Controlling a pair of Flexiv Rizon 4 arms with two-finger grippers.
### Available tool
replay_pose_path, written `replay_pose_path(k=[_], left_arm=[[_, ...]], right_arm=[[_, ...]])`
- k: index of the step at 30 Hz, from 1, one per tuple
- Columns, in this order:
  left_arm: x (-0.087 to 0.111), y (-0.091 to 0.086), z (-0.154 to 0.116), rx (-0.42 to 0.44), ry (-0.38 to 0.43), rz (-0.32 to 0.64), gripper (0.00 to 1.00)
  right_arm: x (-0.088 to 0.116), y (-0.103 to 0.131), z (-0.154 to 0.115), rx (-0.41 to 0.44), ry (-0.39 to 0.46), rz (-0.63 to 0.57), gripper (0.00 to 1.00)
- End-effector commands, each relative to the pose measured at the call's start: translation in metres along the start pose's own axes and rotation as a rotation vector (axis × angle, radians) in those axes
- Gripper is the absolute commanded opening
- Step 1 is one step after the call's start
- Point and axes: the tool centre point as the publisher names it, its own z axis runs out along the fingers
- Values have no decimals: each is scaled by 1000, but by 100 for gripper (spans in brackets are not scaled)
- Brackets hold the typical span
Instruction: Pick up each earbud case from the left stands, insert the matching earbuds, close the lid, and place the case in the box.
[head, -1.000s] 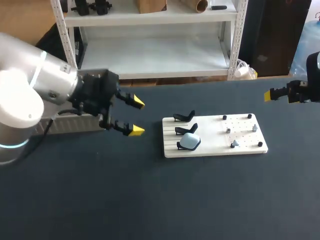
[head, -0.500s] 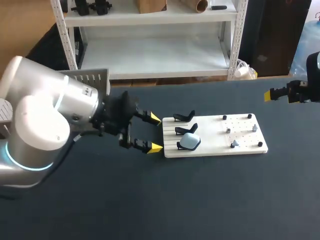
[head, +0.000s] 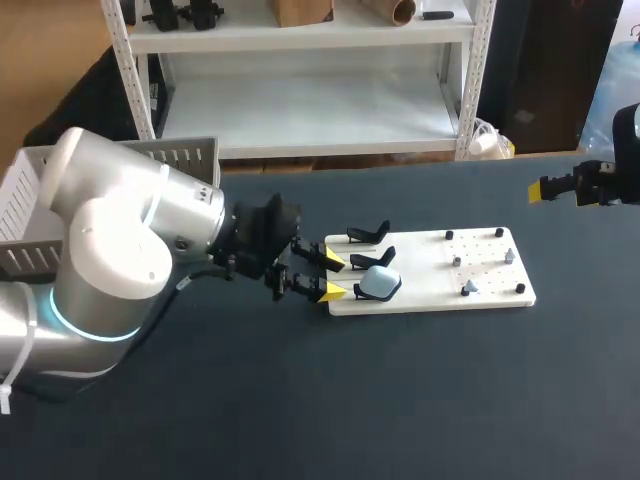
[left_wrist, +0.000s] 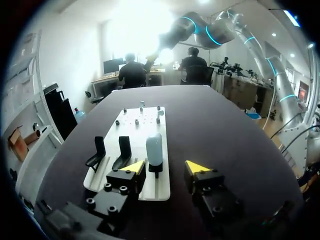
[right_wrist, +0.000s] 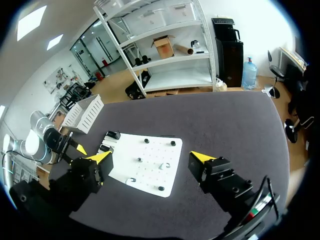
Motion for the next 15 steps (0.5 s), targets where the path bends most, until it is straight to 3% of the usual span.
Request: replay_pose_path(k=[1,5,10,15], left_arm=[[3,8,11,15,-6,-2,53],[1,11,16,21,-17,-6,52],[0,14,21,28,-26,-12,64],[1,14,27,44,-27,-23,62]], right_arm=[[0,-1,1,-3,0,-1,100],[0,-1,1,-3,0,-1,100],[0,-1,1,-3,0,-1,100],[0,-1,1,-3,0,-1,100]])
